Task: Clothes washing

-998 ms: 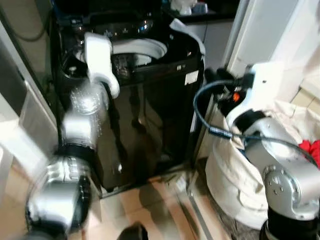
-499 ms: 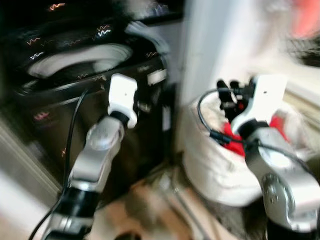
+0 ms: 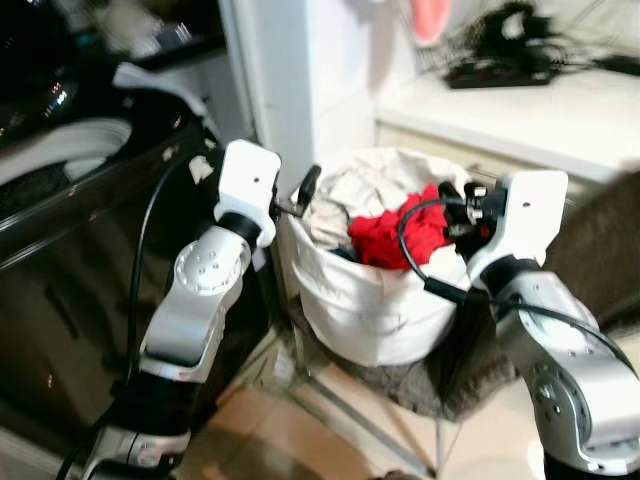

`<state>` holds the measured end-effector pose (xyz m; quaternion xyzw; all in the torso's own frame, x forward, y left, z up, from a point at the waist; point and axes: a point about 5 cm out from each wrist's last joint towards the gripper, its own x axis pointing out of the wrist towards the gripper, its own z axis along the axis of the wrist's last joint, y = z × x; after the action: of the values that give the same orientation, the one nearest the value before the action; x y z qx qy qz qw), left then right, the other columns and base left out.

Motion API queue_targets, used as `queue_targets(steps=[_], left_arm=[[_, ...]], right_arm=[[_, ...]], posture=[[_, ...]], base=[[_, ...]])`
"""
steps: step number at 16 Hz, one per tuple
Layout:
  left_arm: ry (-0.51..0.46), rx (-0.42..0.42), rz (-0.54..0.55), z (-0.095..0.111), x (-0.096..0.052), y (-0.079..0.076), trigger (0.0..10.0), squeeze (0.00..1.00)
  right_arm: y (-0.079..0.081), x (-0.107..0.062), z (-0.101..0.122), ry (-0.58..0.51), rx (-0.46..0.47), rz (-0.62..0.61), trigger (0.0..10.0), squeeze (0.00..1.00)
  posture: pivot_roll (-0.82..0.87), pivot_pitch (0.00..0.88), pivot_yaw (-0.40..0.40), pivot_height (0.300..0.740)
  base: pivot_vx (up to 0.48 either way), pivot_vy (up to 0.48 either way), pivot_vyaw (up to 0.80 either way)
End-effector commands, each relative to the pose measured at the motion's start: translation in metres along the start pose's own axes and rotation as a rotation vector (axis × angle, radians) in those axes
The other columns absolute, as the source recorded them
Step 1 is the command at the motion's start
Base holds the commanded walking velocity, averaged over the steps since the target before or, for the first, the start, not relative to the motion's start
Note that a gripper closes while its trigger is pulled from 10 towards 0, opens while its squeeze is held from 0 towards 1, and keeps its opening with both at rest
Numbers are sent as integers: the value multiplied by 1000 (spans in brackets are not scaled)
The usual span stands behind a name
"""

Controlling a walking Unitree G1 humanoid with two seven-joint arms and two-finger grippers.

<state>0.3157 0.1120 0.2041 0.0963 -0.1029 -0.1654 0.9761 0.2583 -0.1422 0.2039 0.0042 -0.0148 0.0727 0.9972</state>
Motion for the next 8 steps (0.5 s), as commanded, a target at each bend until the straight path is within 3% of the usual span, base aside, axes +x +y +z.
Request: queue_targets(steps=[1, 5, 6, 8], left_arm=[[4, 9, 21, 0, 1, 6, 10000, 0], [43, 14, 23, -7, -1, 5, 10000, 0], [50, 35, 22, -7, -1, 5, 10000, 0], [68, 28, 26, -10, -2, 4, 10000, 0]], right_arm=[[9, -1, -1, 14, 2, 50, 10000, 0], [9, -2, -11, 60, -65, 54, 10000, 0], [8, -3, -13, 71, -86, 40, 10000, 0], [6, -5, -13, 66, -73, 28, 10000, 0]], posture=[[-40, 0, 60, 740], [-40, 0, 64, 740], [-46, 0, 69, 740], [-52, 0, 72, 740]], base=[[0, 480, -738], [0, 480, 0], [0, 0, 0], [0, -480, 0]])
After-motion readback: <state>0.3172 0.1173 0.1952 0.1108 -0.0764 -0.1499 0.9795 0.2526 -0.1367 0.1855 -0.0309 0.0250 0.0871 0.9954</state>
